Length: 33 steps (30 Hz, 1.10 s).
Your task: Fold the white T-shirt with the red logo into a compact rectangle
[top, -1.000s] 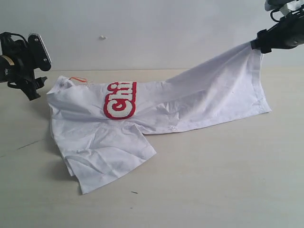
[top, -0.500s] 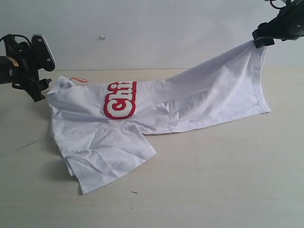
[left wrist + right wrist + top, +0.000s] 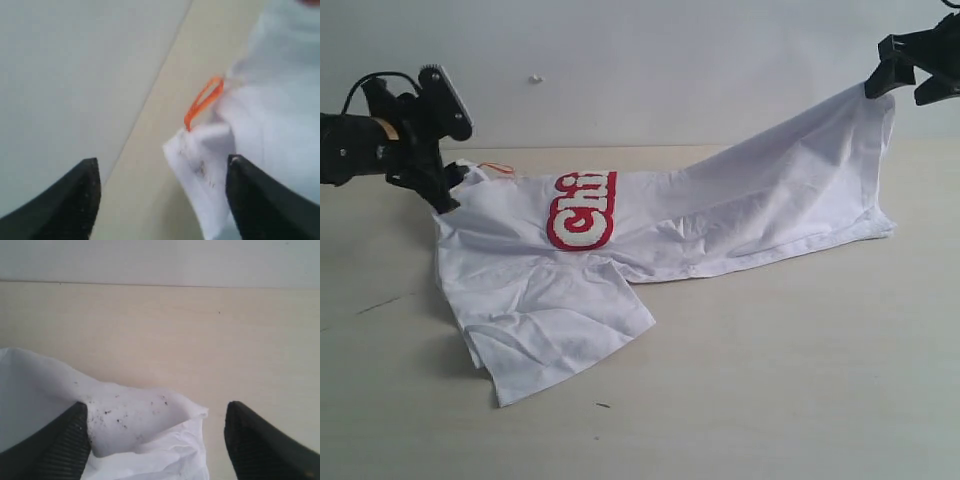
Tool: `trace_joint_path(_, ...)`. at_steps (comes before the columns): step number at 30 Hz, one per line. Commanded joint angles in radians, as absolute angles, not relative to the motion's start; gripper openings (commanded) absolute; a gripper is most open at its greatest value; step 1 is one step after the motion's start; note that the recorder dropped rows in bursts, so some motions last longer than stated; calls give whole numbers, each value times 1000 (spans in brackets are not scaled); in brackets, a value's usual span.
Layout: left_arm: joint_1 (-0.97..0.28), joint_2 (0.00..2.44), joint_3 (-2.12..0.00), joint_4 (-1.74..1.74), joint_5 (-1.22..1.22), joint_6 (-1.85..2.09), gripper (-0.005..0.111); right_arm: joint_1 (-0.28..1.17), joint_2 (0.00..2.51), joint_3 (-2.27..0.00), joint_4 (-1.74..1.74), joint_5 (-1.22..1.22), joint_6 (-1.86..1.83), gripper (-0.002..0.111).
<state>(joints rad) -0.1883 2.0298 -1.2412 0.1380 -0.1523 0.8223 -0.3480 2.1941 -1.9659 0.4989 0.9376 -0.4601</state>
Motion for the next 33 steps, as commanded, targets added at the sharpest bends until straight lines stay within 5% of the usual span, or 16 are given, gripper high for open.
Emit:
trace_joint_path(1, -325, 1978, -1247, 129, -309, 546, 26, -348, 2196, -1976, 516, 922, -477, 70)
trace_joint_path(2, -357, 1978, -1247, 151, -317, 477, 7, -348, 2196, -1976, 516, 918, -477, 70)
trace_joint_path(4, -450, 2021, -1250, 391, -324, 305, 0, -348, 2196, -1976, 516, 923, -477, 70)
trace_joint_path(8, -570, 2170, -1427, 493, -335, 139, 0, -343, 2196, -1976, 518, 989, -477, 70)
trace_joint_path(13, -570, 2380, -1713, 451, 253, 81, 0, -343, 2196, -1976, 518, 989, -477, 70)
trace_joint_path(33, -476, 2454, -1711, 198, 534, 500, 0, -440, 2181, -2043, 707, 1104, -492, 70)
